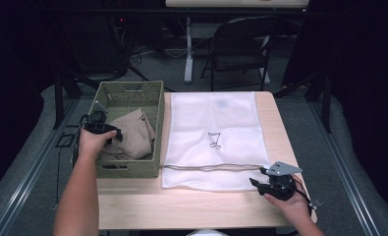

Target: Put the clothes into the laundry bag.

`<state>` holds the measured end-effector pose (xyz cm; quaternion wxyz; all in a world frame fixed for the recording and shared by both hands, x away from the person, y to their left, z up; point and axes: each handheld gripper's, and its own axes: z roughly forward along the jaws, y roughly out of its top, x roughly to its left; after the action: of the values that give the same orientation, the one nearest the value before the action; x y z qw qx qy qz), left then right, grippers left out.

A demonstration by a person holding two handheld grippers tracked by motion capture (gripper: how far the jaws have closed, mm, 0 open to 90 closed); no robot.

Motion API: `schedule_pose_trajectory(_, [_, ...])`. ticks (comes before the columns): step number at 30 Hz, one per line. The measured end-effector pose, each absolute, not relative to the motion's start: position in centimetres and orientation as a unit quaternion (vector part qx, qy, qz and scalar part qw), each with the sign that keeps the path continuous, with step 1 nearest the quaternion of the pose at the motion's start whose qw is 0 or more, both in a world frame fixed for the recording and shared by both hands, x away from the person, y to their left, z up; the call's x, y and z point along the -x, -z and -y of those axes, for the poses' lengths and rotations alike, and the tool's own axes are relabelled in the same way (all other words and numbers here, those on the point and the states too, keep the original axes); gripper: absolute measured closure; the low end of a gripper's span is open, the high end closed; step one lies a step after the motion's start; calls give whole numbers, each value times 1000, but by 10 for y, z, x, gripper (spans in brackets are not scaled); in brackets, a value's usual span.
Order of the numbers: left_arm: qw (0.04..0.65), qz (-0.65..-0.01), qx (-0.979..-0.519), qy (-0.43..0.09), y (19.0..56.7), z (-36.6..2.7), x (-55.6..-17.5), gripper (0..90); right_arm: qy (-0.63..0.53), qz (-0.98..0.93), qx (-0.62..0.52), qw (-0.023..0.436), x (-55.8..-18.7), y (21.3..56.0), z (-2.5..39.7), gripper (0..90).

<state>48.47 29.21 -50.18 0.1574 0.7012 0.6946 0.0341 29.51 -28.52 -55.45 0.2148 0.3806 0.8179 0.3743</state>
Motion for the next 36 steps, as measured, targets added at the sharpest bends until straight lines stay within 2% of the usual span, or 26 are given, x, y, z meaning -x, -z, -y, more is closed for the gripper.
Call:
schedule_pose_trajectory(6, [138, -689, -710, -30, 506, -288, -488, 210, -373, -818, -381, 216, -295, 554, 285, 423])
schedule_pose_trajectory(31, [137, -695, -706, -4, 527, -290, -500, 152, -371, -822, -376, 214, -295, 555, 284, 423])
schedule_pose_trajectory(36, [139, -706, -694, 11, 532, -294, -500, 87, -370, -823, -375, 214, -295, 556, 284, 422])
